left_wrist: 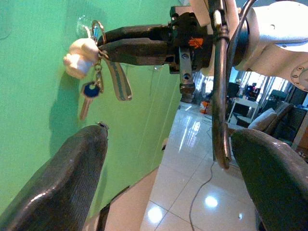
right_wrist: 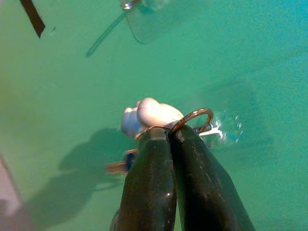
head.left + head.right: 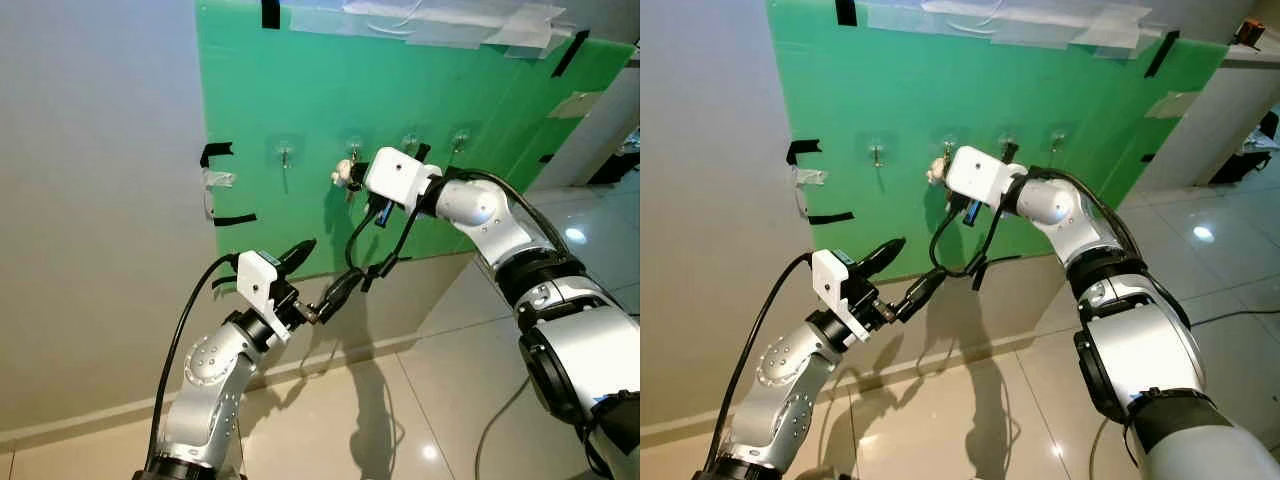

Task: Hang keys on a hook

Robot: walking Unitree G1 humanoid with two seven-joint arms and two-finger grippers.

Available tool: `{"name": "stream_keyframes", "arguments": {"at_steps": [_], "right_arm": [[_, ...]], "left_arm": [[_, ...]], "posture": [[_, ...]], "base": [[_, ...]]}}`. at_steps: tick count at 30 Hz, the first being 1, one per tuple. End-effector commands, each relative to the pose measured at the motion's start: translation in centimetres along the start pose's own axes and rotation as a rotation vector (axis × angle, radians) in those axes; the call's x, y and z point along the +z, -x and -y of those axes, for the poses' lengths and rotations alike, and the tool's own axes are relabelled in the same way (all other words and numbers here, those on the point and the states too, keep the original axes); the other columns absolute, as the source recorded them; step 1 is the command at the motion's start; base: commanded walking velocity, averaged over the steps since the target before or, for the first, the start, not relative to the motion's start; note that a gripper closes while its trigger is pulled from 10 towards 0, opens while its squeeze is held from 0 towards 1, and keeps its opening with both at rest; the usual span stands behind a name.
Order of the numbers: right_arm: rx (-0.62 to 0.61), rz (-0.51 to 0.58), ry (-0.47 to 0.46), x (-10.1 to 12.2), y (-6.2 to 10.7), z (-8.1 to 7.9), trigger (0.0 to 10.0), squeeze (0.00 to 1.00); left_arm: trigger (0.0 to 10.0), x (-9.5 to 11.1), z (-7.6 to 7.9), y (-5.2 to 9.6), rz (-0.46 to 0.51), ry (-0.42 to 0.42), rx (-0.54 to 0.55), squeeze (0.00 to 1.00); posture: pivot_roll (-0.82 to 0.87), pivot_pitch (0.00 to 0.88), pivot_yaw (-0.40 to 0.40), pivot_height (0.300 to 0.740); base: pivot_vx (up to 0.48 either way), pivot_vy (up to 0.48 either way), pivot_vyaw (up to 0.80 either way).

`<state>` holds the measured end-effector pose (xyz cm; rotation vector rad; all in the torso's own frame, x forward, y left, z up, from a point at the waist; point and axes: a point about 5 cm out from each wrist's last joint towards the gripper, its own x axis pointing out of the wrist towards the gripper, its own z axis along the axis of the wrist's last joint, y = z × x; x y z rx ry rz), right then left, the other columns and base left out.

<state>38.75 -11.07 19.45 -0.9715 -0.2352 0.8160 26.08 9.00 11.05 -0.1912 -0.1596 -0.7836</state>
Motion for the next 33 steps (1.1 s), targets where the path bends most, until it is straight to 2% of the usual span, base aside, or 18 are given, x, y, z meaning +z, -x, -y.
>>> {"name": "stream_keyframes", "arguments": {"at_steps": [1, 2, 3, 4, 7, 13, 20, 21, 22, 23, 24, 28, 33], "right_arm": [[0.014, 0.058, 0.172, 1.2, -0.2, -0.2, 0.0, 0.00], [0.014, 0.058, 0.172, 1.2, -0.2, -0.2, 0.0, 0.00], [0.014, 0.063, 0.216, 1.3, -0.3, -0.3, 0.0, 0.00], [0.041, 0.047, 0.257, 0.8, -0.1, -1.1, 0.0, 0.00], [0.053, 0.017, 0.214, -0.2, 0.2, -2.1, 0.0, 0.00], [0.049, -0.022, 0.207, -1.3, 0.5, -3.5, 0.0, 0.00], [-0.003, -0.040, 0.116, -1.9, 0.6, -4.1, 0.0, 0.00], [-0.030, -0.054, 0.108, -2.0, 0.6, -4.0, 1.5, 0.00], [-0.040, -0.057, 0.061, -2.1, 0.5, -4.0, 10.0, 0.00], [-0.046, -0.057, 0.025, -2.1, 0.5, -4.0, 10.0, 0.00], [-0.085, -0.065, 0.016, -2.2, 0.6, -3.7, 10.0, 0.99], [-0.121, -0.076, 0.018, -2.3, 0.7, -3.4, 10.0, 1.00], [-0.145, -0.087, 0.182, -2.3, 0.7, -3.1, 10.0, 1.00]], "left_arm": [[10.0, 0.1, 0.2, -0.5, 0.005, -0.009, -0.018, 0.00], [10.0, 0.1, 0.2, -0.5, 0.005, -0.009, -0.018, 0.00], [10.0, 0.1, 0.2, -0.5, 0.005, -0.009, -0.018, 0.00], [10.0, 0.0, 0.2, -0.5, 0.004, -0.008, -0.017, 0.00], [10.0, -0.1, 0.2, -0.6, 0.004, -0.006, -0.018, 0.00], [10.0, -0.2, 0.2, -0.7, 0.003, -0.004, -0.019, 0.00], [10.0, -0.3, 0.1, -0.6, 0.003, -0.003, -0.018, 0.00], [10.0, -0.3, 0.1, -0.6, 0.002, -0.003, -0.018, 0.00], [10.0, -0.3, 0.1, -0.5, 0.001, -0.003, -0.018, 0.00], [10.0, -0.3, 0.1, -0.5, 0.001, -0.003, -0.019, 0.00], [10.0, -0.3, 0.1, -0.5, 0.000, -0.003, -0.018, 0.00], [10.0, -0.3, 0.1, -0.5, 0.000, -0.004, -0.017, 0.00], [10.0, -0.3, 0.1, -0.4, 0.001, -0.005, -0.016, 0.00]], "posture": [[0.19, 0.000, -0.144, 0.740], [0.19, 0.000, -0.144, 0.740], [0.19, 0.000, -0.144, 0.740], [0.18, 0.000, -0.149, 0.740], [0.18, 0.000, -0.150, 0.740], [0.18, 0.000, -0.151, 0.740], [0.18, 0.000, -0.149, 0.740], [0.18, 0.000, -0.146, 0.740], [0.18, 0.000, -0.146, 0.740], [0.18, 0.000, -0.146, 0.740], [0.18, 0.000, -0.146, 0.740], [0.18, 0.000, -0.148, 0.740], [0.18, 0.000, -0.148, 0.740]], "base": [[0.000, 0.000, 0.00], [0.000, 0.000, 0.00], [0.000, 0.000, 0.00], [0.000, 0.000, 0.00], [0.000, 0.000, 0.00], [0.000, 0.000, 0.00], [0.000, 0.000, 0.00], [0.000, 0.000, 0.00], [0.000, 0.000, 0.00], [0.000, 0.000, 0.00], [0.000, 0.000, 0.00], [0.000, 0.000, 0.00], [0.000, 0.000, 0.00]]}}
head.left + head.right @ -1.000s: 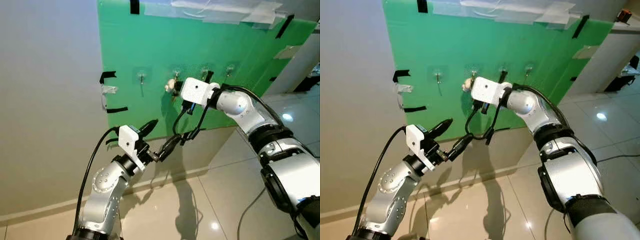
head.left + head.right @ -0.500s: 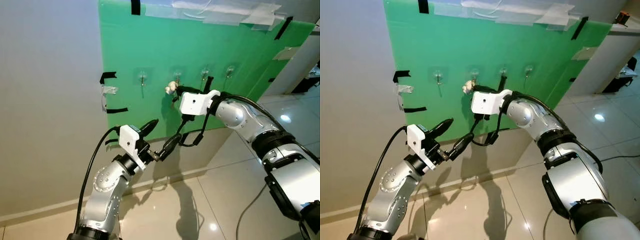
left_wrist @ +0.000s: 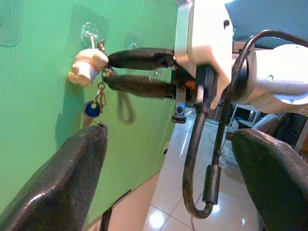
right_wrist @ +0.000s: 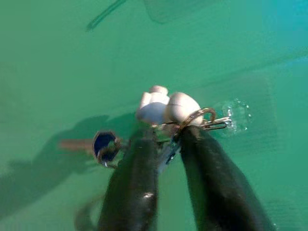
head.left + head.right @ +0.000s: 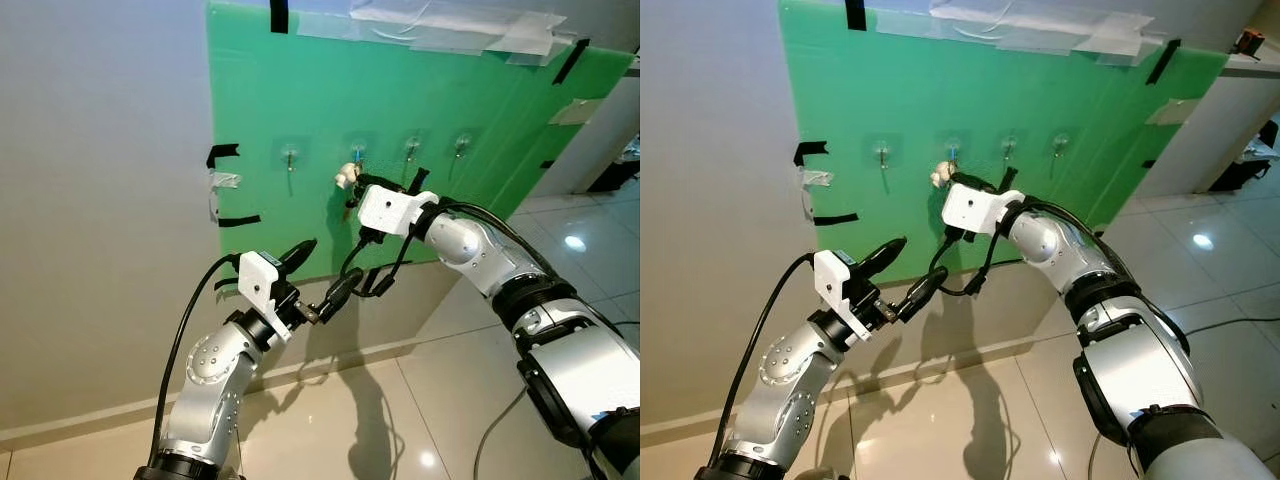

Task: Hang keys on a hook

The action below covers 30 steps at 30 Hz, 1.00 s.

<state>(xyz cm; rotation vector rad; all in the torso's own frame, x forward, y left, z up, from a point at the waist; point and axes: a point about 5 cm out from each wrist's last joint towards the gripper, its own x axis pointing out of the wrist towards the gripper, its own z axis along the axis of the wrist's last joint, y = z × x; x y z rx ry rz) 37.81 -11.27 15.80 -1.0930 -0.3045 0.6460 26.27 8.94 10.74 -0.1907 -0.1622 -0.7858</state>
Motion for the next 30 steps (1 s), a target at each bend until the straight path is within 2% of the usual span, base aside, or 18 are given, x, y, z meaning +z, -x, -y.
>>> {"name": "stream_keyframes", "arguments": {"at_steps": [1, 4, 7, 9, 10, 14, 18, 19, 20, 21, 22, 23, 24, 25, 26, 27, 28, 30], "right_arm": [[0.000, -0.021, 0.097, -0.7, 0.5, 0.3, 10.0, 1.00], [-0.032, -0.016, 0.244, -0.9, 0.8, 0.8, 10.0, 1.00], [-0.083, -0.006, 0.309, -0.9, 1.0, 1.6, 10.0, 1.00], [-0.116, -0.001, 0.319, -0.9, 1.1, 2.0, 10.0, 1.00], [-0.183, 0.008, 0.353, -1.0, 1.4, 2.7, 10.0, 1.00], [-0.248, -0.004, 0.406, -1.5, 1.9, 3.0, 10.0, 1.00], [-0.264, -0.010, 0.368, -1.6, 2.0, 2.8, 10.0, 1.00], [-0.309, -0.038, 0.226, -1.8, 2.2, 2.9, 10.0, 1.00], [-0.377, -0.090, -0.150, -2.5, 2.3, 2.5, 10.0, 1.00], [-0.377, -0.090, -0.150, -2.5, 2.3, 2.5, 10.0, 1.00], [-0.403, -0.091, -0.305, -2.7, 2.4, 2.1, 10.0, 1.00], [-0.415, -0.089, -0.386, -2.7, 2.4, 1.8, 10.0, 1.00], [-0.415, -0.094, -0.511, -2.9, 2.5, 1.0, 10.0, 1.00], [-0.412, -0.094, -0.585, -2.9, 2.6, 0.1, 10.0, 1.00], [-0.407, -0.098, -0.741, -3.1, 2.9, -1.4, 10.0, 1.00], [-0.407, -0.098, -0.741, -3.1, 2.9, -1.4, 10.0, 1.00], [-0.406, -0.098, -0.808, -3.1, 3.0, -2.1, 10.0, 1.00], [-0.448, -0.071, -1.096, -3.0, 3.5, -3.5, 10.0, 1.00]], "left_arm": [[10.0, 0.0, 0.3, -0.3, -0.001, -0.004, -0.014, 0.00], [10.0, 0.0, 0.3, -0.4, -0.001, -0.003, -0.016, 0.00], [10.0, 0.0, 0.3, -0.4, -0.001, -0.002, -0.017, 0.00], [10.0, 0.0, 0.3, -0.5, -0.001, -0.002, -0.017, 0.00], [10.0, 0.0, 0.3, -0.5, -0.001, -0.002, -0.018, 0.00], [10.0, 0.0, 0.3, -0.6, -0.002, -0.004, -0.020, 0.00], [10.0, 0.0, 0.2, -0.6, -0.002, -0.005, -0.021, 0.00], [10.0, 0.0, 0.2, -0.6, -0.003, -0.005, -0.021, 0.00], [10.0, -0.1, 0.2, -0.6, -0.010, -0.006, -0.018, 0.00], [10.0, -0.1, 0.2, -0.6, -0.010, -0.006, -0.018, 0.00], [10.0, -0.1, 0.0, -0.6, -0.015, -0.005, -0.002, 0.00], [10.0, -0.1, -0.1, -0.6, -0.019, -0.005, 0.009, 0.00], [10.0, -0.1, -0.5, -0.5, -0.024, 0.003, 0.037, 0.00], [10.0, -0.1, -1.0, -0.3, -0.028, 0.008, 0.063, 0.00], [10.0, -0.2, -1.7, 0.0, -0.043, 0.012, 0.107, 0.00], [10.0, -0.2, -1.7, 0.0, -0.043, 0.012, 0.107, 0.00], [10.0, -0.2, -2.0, 0.1, -0.051, 0.011, 0.124, 0.00], [10.0, -0.5, -3.0, 0.6, -0.086, 0.013, 0.199, 0.00]], "posture": [[0.18, 0.000, -0.148, 0.740], [0.17, 0.000, -0.147, 0.740], [0.17, 0.000, -0.146, 0.740], [0.17, 0.000, -0.146, 0.740], [0.17, 0.000, -0.145, 0.740], [0.16, 0.000, -0.143, 0.740], [0.16, 0.000, -0.143, 0.740], [0.16, 0.000, -0.143, 0.740], [0.16, 0.000, -0.143, 0.740], [0.16, 0.000, -0.143, 0.740], [0.16, 0.000, -0.143, 0.740], [0.16, 0.000, -0.143, 0.740], [0.16, 0.000, -0.141, 0.740], [0.15, 0.000, -0.139, 0.740], [0.15, 0.000, -0.136, 0.740], [0.15, 0.000, -0.136, 0.740], [0.15, 0.000, -0.134, 0.740], [0.14, 0.000, -0.120, 0.740]], "base": [[0.000, 0.000, 0.00], [0.000, 0.000, 0.00], [0.000, 0.000, 0.00], [0.000, 0.000, 0.00], [0.000, 0.000, 0.00], [0.000, 0.000, 0.00], [0.000, 0.000, 0.00], [0.000, 0.000, 0.00], [0.000, 0.000, 0.00], [0.000, 0.000, 0.00], [0.000, 0.000, 0.00], [0.000, 0.000, 0.00], [0.000, 0.000, 0.00], [0.000, 0.000, 0.00], [0.000, 0.000, 0.00], [0.000, 0.000, 0.00], [0.000, 0.000, 0.00], [0.000, 0.000, 0.00]]}}
